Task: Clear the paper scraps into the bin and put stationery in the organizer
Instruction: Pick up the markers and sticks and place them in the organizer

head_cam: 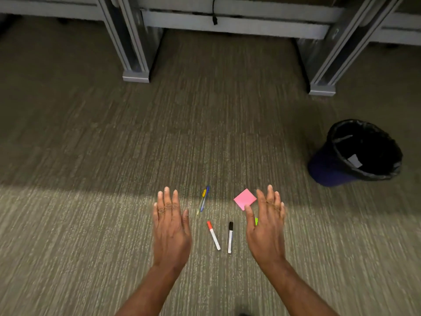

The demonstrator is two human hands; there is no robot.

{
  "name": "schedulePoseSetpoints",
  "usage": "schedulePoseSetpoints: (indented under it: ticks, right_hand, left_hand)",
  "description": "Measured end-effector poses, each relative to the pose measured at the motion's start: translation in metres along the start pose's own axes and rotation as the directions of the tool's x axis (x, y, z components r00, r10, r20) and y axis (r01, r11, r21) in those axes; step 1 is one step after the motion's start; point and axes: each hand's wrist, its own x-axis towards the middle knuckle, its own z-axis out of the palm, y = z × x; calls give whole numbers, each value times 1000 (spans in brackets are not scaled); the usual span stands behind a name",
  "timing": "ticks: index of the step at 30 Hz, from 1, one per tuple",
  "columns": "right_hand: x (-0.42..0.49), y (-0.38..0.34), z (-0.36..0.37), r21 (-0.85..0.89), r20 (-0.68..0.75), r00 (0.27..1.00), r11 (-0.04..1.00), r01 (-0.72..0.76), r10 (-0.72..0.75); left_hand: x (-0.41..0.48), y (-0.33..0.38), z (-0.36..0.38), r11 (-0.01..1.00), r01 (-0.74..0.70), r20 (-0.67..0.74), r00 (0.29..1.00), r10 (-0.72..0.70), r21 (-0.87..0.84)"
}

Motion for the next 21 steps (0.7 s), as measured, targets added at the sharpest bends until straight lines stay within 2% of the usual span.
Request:
schedulePoseSetpoints:
  ticks: [10, 17, 21]
  right_hand:
    - [-30, 83, 195, -44, 70, 992, 994, -100, 103]
    - [-35, 128, 284, -172, 125, 983, 979, -112, 135]
    - [-33, 143, 316, -96, 138, 952, 960, -262, 274]
  left_hand:
    - [-20, -105, 171, 999, 13, 84, 996, -17, 51]
    - [-22, -146, 268, 998, -5, 102, 995, -1, 63]
    - [-22, -169, 304, 998, 6, 99, 995, -12, 58]
